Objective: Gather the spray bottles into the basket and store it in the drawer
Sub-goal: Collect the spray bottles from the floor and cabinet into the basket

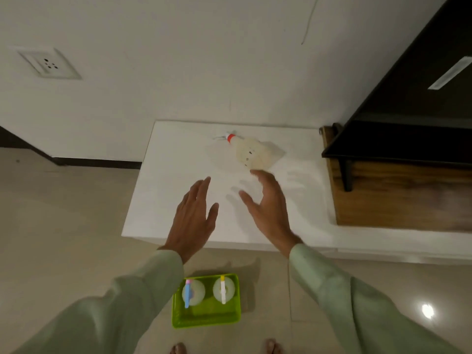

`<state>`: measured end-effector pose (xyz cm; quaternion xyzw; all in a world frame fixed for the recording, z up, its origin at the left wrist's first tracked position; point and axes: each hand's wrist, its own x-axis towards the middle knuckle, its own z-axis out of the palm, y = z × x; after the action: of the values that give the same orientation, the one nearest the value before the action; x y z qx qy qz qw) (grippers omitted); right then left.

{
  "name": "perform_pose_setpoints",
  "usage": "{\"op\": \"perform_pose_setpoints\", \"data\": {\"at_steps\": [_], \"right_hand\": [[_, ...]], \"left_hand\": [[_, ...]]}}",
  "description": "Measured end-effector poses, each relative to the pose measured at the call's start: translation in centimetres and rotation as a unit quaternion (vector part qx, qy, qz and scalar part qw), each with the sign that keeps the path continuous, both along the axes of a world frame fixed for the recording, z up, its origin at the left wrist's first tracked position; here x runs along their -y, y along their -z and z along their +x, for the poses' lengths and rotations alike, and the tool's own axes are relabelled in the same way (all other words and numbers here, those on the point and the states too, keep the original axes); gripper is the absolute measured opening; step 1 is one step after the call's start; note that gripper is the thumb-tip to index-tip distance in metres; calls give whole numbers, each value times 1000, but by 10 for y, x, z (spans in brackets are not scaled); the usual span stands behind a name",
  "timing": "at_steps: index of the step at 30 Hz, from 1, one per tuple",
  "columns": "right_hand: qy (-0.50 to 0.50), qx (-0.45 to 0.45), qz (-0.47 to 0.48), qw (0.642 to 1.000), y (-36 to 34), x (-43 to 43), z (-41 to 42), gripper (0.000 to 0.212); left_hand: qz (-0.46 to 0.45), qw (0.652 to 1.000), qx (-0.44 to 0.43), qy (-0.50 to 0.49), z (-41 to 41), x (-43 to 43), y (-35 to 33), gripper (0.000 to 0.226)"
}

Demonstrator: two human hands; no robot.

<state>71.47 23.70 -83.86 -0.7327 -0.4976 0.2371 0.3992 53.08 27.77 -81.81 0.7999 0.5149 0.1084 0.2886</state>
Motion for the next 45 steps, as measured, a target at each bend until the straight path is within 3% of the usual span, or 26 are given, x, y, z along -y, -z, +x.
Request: {"op": "perform_pose_setpoints", "data": {"at_steps": [6,9,12,14,18,24,28,30,34,37,39,45], "right_hand": [[22,135,8,991,2,-96,39,53],[-18,208,-81,975,13,-137,45,62],[-52,216,-200,954,26,-159,48,62],[-48,221,-230,947,33,-162,42,61],[10,142,-271,952,37,-147,20,74],[83,-9,-400,913,39,-129,-9,86],[117,-91,-415,898,40,-118,-29,123],[134,-129,-407,894,43,-110,-38,129],[146,-182,-373,898,46,-94,-47,113],[154,-236,-300,911,49,-81,-47,69],[148,-256,-253,921,47,-72,-47,51],[107,-267,-166,943,23,-26,-53,40]], "left_hand": [[5,1000,1,-9,28,-67,18,62],[1,1000,-12,10,29,-94,28,62],[-1,999,-21,36,25,-112,38,61],[-9,999,-22,49,14,-117,44,61],[-24,997,-17,70,-12,-114,51,61],[-54,994,-22,90,-46,-100,56,61],[-63,992,-26,106,-60,-89,56,61],[-63,991,-32,117,-64,-84,56,61],[-53,991,-26,120,-70,-73,52,61],[-49,992,-24,113,-70,-65,50,62],[-44,993,-25,103,-69,-58,48,62],[-29,998,-17,61,-62,-24,35,62]]}}
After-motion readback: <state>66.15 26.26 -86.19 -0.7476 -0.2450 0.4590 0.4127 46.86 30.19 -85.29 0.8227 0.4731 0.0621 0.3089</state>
